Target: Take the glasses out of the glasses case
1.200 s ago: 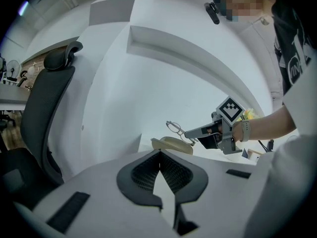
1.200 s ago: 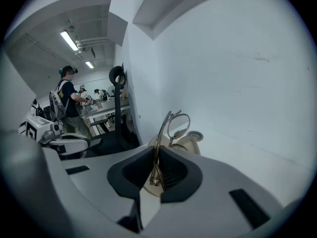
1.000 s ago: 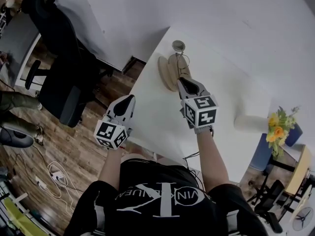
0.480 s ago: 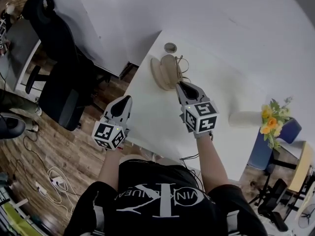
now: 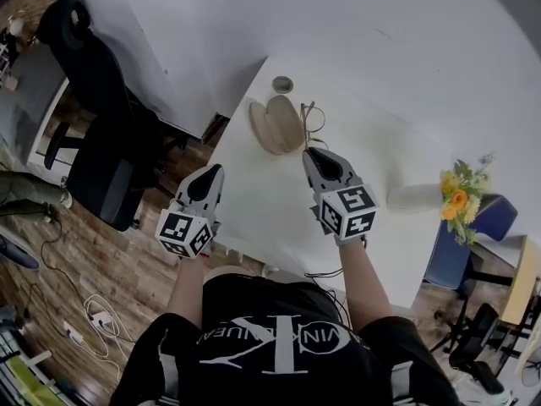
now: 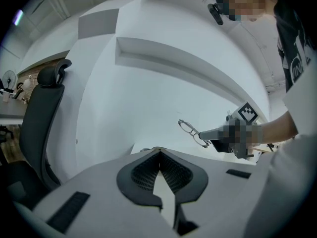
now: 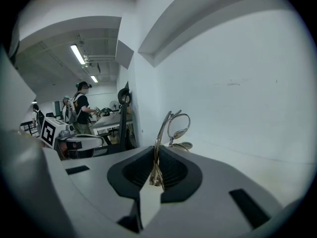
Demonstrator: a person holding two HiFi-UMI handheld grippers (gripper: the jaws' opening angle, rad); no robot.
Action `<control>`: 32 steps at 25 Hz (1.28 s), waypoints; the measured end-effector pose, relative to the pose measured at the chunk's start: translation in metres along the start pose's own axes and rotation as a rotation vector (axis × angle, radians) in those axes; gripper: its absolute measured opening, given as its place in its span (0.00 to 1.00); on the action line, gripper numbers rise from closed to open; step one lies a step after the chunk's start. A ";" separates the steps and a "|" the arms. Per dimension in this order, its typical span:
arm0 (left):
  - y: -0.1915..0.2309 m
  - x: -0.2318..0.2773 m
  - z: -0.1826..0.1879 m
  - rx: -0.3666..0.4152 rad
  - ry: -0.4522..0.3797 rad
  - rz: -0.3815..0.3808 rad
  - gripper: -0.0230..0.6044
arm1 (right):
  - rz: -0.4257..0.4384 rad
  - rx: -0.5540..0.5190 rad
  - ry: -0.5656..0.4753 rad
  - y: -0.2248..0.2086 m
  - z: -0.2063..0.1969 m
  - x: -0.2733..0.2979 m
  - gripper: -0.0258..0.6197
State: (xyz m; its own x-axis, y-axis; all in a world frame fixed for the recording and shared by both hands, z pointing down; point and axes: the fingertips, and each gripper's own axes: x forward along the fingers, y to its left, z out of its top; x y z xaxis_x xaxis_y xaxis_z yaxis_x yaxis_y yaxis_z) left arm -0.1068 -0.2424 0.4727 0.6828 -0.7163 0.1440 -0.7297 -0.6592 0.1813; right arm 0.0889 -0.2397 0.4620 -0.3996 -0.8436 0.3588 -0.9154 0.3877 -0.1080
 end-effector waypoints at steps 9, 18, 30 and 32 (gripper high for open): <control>-0.005 -0.001 0.018 0.028 -0.025 -0.002 0.06 | 0.004 -0.002 -0.062 0.001 0.012 -0.027 0.11; -0.011 -0.001 0.031 0.051 -0.042 -0.018 0.06 | -0.020 0.000 -0.108 -0.001 0.017 -0.050 0.11; -0.013 -0.003 0.040 0.066 -0.062 -0.023 0.06 | -0.052 -0.004 -0.153 -0.002 0.021 -0.070 0.11; -0.013 -0.004 0.043 0.070 -0.066 -0.023 0.06 | -0.057 -0.006 -0.162 -0.002 0.023 -0.073 0.11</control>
State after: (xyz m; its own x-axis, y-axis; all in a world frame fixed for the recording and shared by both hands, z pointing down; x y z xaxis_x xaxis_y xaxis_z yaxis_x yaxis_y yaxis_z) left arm -0.1010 -0.2409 0.4283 0.6976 -0.7125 0.0754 -0.7159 -0.6886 0.1153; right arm 0.1187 -0.1879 0.4148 -0.3499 -0.9130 0.2095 -0.9367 0.3394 -0.0856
